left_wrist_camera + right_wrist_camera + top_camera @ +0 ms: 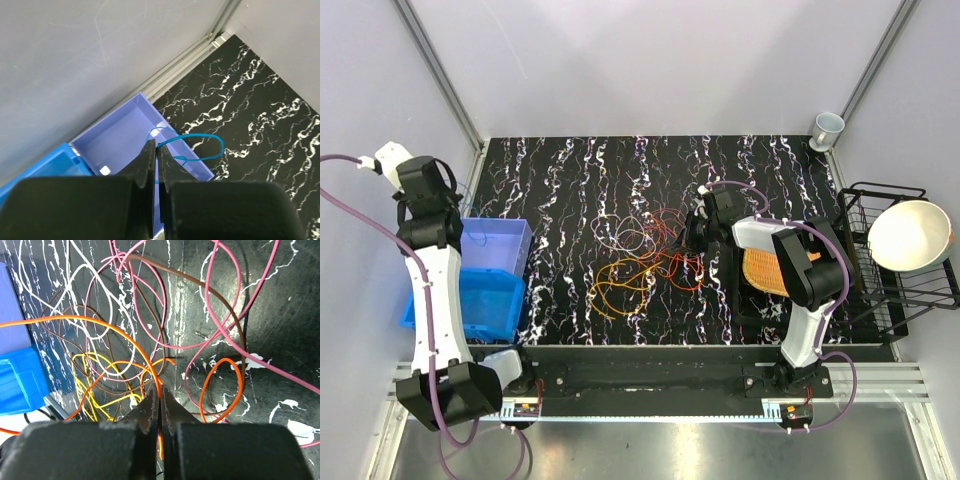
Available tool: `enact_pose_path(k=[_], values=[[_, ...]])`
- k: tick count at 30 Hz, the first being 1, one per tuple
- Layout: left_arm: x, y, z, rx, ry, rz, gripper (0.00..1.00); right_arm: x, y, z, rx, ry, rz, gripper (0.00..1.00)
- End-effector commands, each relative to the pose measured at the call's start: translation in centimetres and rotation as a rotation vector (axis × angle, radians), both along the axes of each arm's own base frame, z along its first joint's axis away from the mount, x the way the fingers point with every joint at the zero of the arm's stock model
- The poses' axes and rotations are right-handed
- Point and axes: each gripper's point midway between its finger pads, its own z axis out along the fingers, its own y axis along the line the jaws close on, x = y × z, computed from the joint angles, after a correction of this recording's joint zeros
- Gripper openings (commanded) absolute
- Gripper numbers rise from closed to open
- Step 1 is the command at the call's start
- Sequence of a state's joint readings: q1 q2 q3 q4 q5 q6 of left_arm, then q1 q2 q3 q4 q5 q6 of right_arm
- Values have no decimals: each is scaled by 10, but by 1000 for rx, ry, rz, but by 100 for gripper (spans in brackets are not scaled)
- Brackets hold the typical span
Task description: Untangle the cables
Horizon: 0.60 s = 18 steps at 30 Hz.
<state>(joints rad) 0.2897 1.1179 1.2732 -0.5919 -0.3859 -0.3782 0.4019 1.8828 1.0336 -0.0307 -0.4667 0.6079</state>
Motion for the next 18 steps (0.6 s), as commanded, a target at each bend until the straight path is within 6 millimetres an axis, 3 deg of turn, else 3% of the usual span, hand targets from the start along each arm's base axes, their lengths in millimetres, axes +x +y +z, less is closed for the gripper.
enact_pose_path(k=[1, 9, 16, 18], values=[[16, -4, 3, -59, -136, -29, 0, 0, 6, 7, 32, -17, 23, 0], [54, -1, -39, -145, -37, -93, 0, 3, 8, 10, 50, -35, 25, 0], [61, 7, -70, -201, 12, -81, 0, 0, 7, 13, 54, -43, 29, 0], [61, 8, -74, -212, 14, -72, 12, 0, 7, 14, 63, -43, 32, 0]])
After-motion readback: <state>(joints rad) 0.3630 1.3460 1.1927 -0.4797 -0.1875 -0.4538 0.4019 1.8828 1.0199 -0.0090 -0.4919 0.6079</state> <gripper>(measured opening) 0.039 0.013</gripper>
